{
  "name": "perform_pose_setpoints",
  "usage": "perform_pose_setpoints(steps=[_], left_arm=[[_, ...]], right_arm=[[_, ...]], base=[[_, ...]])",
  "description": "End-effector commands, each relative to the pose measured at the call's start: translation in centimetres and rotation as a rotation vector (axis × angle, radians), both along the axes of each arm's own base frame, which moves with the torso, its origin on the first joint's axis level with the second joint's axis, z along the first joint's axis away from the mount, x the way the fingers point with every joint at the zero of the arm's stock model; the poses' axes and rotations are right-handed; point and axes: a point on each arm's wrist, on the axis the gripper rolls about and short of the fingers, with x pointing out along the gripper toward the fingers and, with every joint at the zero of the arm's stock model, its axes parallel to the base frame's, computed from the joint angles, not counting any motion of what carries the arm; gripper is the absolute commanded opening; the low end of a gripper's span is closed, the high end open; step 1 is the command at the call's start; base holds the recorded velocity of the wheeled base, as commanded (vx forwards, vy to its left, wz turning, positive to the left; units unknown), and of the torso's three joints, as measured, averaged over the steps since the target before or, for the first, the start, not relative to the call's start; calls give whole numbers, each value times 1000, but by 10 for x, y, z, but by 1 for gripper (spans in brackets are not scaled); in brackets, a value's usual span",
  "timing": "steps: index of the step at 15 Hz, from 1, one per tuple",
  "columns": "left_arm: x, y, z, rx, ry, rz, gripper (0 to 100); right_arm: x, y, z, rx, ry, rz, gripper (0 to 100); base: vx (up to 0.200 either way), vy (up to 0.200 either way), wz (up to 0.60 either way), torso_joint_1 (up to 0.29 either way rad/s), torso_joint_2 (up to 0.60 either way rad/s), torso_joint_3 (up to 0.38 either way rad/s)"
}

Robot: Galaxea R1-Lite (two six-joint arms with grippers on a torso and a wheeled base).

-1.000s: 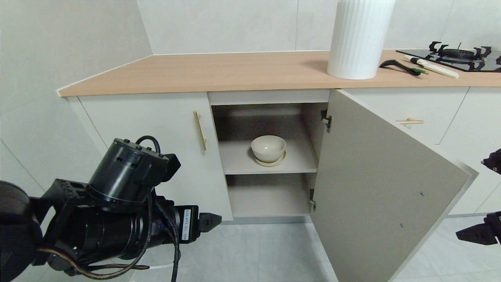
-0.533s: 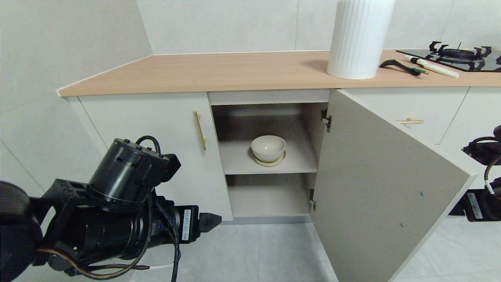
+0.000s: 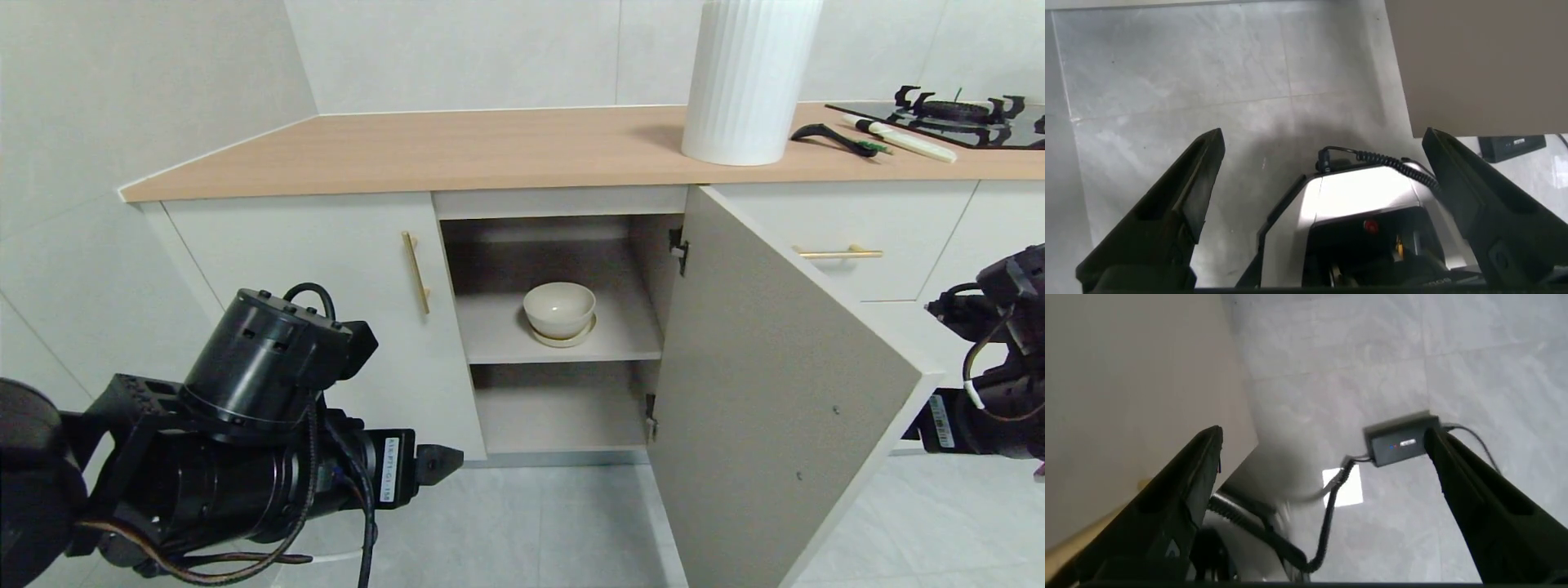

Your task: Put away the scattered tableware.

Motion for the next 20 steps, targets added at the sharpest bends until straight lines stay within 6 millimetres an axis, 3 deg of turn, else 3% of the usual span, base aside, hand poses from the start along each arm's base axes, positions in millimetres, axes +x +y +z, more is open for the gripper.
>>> perform_pose_setpoints(steps=[1,12,15,16,20], left_arm=[[0,0,0,0,-1,1,100],[-1,1,2,-5,-8,1,100],[-2,2,4,-8,-16,3,100],[-3,2,6,-11,-21,3,100],[-8,6,14,-32,-53,3,100]], right_arm=[[-1,16,-3,21,11,46,100],[15,79,-22,156,-90,154,100],[25,96,-28,178,-117,206,100],[28,113,-33,196,-129,262,100],[50,135,-27,172,-169,343,100]], base=[[0,0,0,0,0,0],[0,0,0,0,0,0],[0,0,0,0,0,0],[0,0,0,0,0,0],[0,0,0,0,0,0]])
